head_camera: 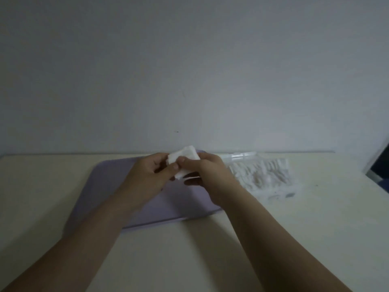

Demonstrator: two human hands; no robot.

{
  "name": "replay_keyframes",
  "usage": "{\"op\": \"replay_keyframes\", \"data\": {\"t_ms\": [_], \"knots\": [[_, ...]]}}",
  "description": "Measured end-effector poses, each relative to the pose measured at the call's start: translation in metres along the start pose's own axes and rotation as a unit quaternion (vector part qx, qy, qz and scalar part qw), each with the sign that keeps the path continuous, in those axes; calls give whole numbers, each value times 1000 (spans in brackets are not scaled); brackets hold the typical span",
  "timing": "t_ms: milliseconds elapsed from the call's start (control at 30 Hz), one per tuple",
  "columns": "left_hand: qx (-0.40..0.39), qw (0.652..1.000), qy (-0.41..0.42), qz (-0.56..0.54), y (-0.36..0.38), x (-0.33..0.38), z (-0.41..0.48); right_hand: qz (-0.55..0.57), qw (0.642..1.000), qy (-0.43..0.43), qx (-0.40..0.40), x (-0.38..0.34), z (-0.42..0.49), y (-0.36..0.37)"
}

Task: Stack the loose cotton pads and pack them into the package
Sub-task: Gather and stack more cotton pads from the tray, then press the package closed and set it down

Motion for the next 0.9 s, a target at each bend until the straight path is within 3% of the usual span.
{"op": "replay_keyframes", "data": {"t_ms": [133,233,333,400,467,600,733,900], "knots": [[-44,999,3,4,51,26,13,-74,990,-49,109,-24,-25,-58],[-73,997,9,1,101,45,17,-55,968,-89,229,-38,-54,-117],[-110,988,85,71,150,57,20,-74,916,-107,380,-38,-82,-179],[-164,954,180,173,185,69,22,-66,892,-95,437,-27,-95,-214],[-224,909,252,247,213,80,23,-62,887,-72,451,-16,-99,-228],[-324,853,274,302,259,93,21,-21,900,-59,432,8,-100,-241],[-348,864,214,296,267,84,25,-17,908,-69,412,20,-101,-249],[-329,878,195,287,259,71,31,-71,920,-86,376,15,-96,-241]]}}
Point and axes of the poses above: each hand's wrist, its own z-axis towards the middle knuckle, its own y-axis out of the palm, x = y × z, the point moved 3 cm from there along z, towards the middle knuckle, and after that the axes turned 7 degrees about y, right-handed, at the moved point
